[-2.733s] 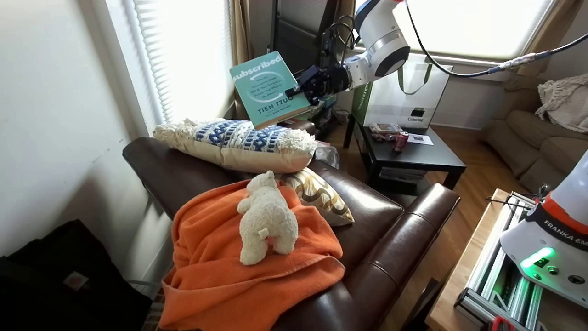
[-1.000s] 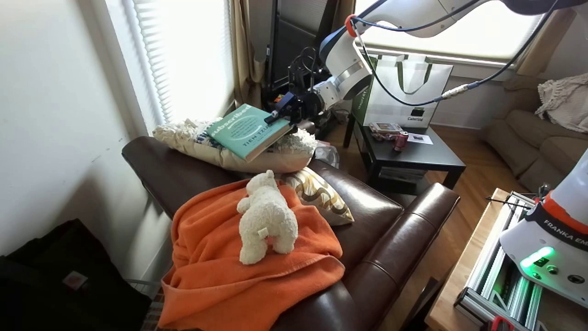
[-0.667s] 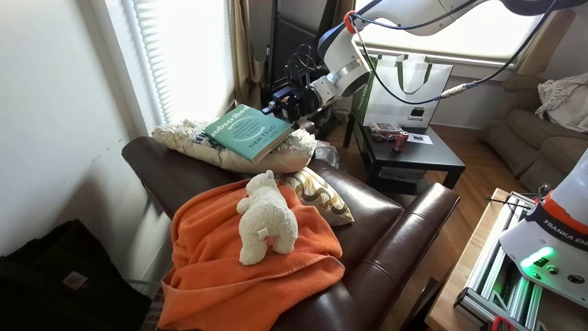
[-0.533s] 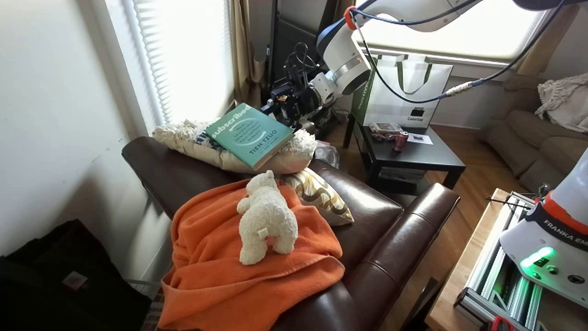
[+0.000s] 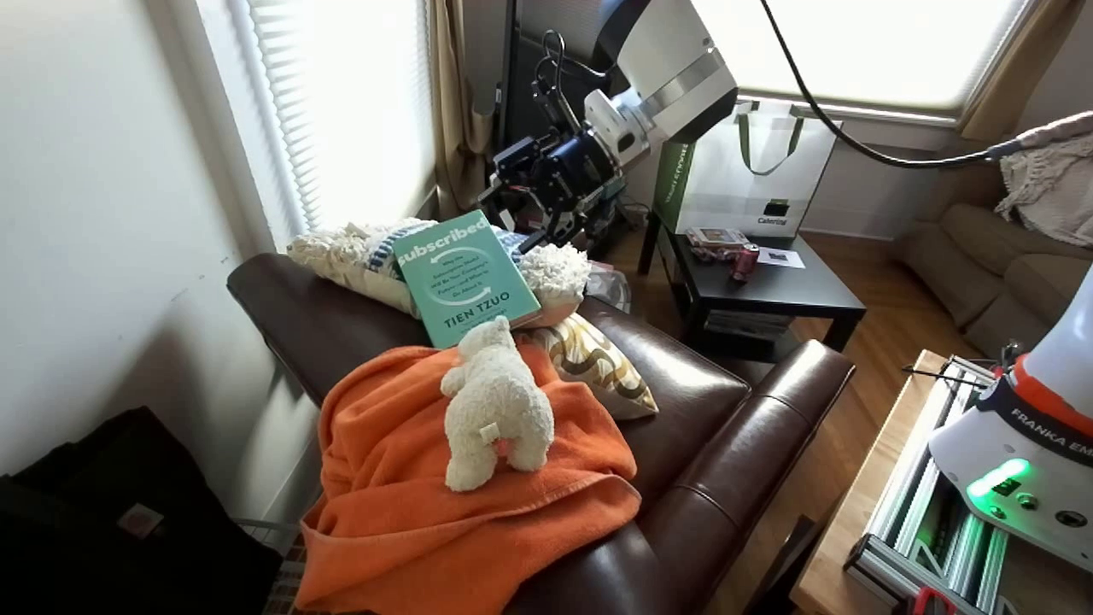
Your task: Pick up the book and put it on top of the stacked pillows
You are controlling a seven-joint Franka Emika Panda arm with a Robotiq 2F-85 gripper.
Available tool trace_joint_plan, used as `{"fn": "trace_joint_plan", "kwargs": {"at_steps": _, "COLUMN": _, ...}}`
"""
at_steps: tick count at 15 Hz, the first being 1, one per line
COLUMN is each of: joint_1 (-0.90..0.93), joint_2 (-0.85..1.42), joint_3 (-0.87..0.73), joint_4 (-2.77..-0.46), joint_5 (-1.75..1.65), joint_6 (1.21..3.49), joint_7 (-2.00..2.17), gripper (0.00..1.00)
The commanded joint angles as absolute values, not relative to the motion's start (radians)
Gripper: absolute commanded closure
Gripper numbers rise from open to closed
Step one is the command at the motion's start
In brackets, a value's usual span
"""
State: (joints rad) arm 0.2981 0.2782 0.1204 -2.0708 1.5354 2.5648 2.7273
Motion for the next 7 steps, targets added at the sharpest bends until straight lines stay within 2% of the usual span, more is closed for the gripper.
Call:
{"fn": "trace_joint_plan", "kwargs": {"at_steps": 1, "joint_1": 0.328, "joint_2": 0.130, "joint_3": 0.183, "joint_4": -2.283, "joint_5": 1.652, "joint_6": 2.803, "joint_7": 2.716, "gripper": 0.00}}
{"fn": "trace_joint_plan", "kwargs": {"at_steps": 2, "joint_1": 0.344, "joint_2": 0.101, "joint_3": 0.202, "joint_4": -2.291, "joint_5": 1.614, "joint_6": 2.884, "joint_7": 2.807, "gripper": 0.00}}
{"fn": "trace_joint_plan", "kwargs": {"at_steps": 4, "joint_1": 0.363, "joint_2": 0.094, "joint_3": 0.249, "joint_4": -2.334, "joint_5": 1.745, "joint_6": 3.045, "joint_7": 2.717, "gripper": 0.00}}
{"fn": "trace_joint_plan", "kwargs": {"at_steps": 5, "joint_1": 0.387, "joint_2": 0.081, "joint_3": 0.264, "joint_4": -2.332, "joint_5": 1.645, "joint_6": 3.132, "joint_7": 2.849, "gripper": 0.00}}
{"fn": "trace_joint_plan", "kwargs": {"at_steps": 6, "joint_1": 0.337, "joint_2": 0.130, "joint_3": 0.256, "joint_4": -2.293, "joint_5": 1.701, "joint_6": 3.024, "joint_7": 2.714, "gripper": 0.00}}
{"fn": "trace_joint_plan", "kwargs": {"at_steps": 7, "joint_1": 0.352, "joint_2": 0.120, "joint_3": 0.271, "joint_4": -2.298, "joint_5": 1.699, "joint_6": 3.085, "joint_7": 2.726, "gripper": 0.00}}
